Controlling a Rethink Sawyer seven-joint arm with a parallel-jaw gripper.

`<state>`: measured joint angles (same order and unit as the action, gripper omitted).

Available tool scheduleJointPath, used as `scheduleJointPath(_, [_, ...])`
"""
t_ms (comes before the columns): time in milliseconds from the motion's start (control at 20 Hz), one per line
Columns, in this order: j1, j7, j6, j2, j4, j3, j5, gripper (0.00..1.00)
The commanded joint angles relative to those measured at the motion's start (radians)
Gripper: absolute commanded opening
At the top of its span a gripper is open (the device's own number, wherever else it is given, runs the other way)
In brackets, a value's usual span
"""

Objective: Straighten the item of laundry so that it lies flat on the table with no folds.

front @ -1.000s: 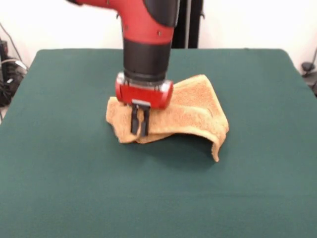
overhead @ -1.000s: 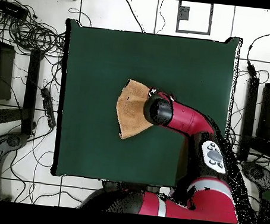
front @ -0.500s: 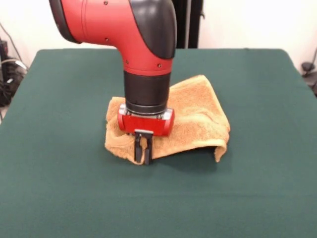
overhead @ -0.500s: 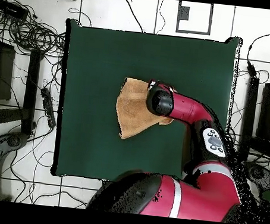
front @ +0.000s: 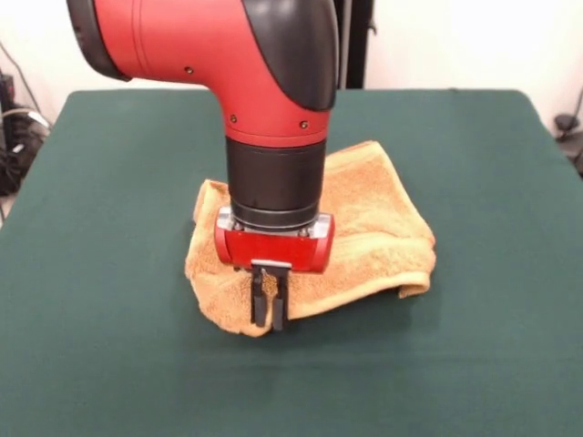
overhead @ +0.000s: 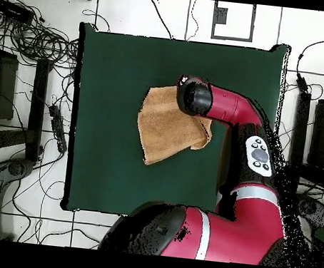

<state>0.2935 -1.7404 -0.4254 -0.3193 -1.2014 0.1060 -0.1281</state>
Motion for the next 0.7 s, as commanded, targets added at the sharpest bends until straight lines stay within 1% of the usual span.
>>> scheduleJointPath(50, [-0.033, 0.147, -0.281, 0.039, 0.220, 0.168, 0.000, 0.00])
scheduleJointPath(150, [-0.038, 0.158, -0.346, 0.059, 0.284, 0.177, -0.003, 0.00])
scheduleJointPath(250, [-0.035, 0.179, -0.364, 0.090, 0.331, 0.195, -0.014, 0.00])
scheduleJointPath(500, [-0.016, 0.238, -0.282, 0.194, 0.416, 0.261, -0.041, 0.00])
scheduleJointPath(700, [-0.004, 0.255, -0.242, 0.211, 0.422, 0.288, -0.054, 0.00])
